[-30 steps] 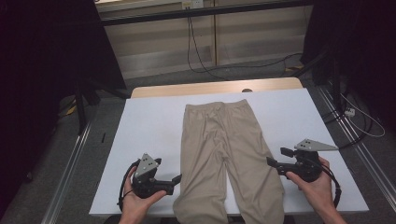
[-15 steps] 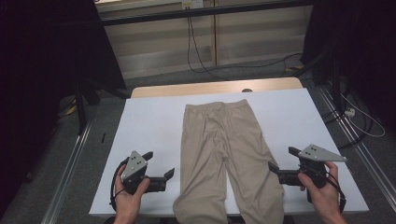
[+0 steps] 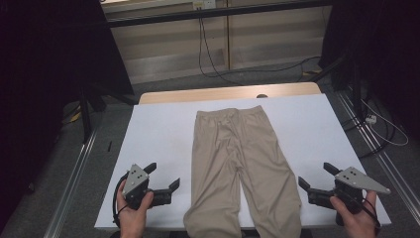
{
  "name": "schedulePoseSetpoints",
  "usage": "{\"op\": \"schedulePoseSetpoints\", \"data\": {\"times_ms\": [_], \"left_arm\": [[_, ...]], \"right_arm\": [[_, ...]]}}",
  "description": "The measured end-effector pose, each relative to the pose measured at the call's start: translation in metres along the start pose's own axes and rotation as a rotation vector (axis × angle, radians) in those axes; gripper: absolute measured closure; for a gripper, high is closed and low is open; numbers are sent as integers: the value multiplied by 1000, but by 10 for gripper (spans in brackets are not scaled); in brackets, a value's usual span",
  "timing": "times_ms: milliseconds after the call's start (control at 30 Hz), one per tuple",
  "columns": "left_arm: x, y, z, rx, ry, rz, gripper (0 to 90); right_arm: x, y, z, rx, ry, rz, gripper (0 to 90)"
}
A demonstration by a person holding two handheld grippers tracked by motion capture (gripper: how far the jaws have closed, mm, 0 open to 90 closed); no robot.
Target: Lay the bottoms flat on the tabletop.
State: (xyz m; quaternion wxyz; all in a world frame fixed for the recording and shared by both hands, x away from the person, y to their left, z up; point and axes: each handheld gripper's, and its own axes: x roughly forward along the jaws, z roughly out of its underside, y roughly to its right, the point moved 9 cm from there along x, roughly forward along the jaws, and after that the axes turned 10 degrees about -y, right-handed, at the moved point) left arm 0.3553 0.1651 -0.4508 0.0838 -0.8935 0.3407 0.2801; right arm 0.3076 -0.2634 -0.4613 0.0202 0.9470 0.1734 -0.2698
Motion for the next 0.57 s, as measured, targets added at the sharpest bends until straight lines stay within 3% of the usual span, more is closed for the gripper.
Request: {"op": "schedulePoseSetpoints", "data": {"times_ms": [200, 300, 567], "left_arm": [[-5, -5, 2, -18, 17, -44, 41], [-4, -4, 2, -28, 7, -17, 39], [-3, -5, 3, -17, -4, -22, 39]], "right_arm": [[-3, 2, -4, 8, 48, 31, 54], [2, 2, -3, 5, 43, 24, 57], [6, 2, -7, 9, 67, 18, 59]]}}
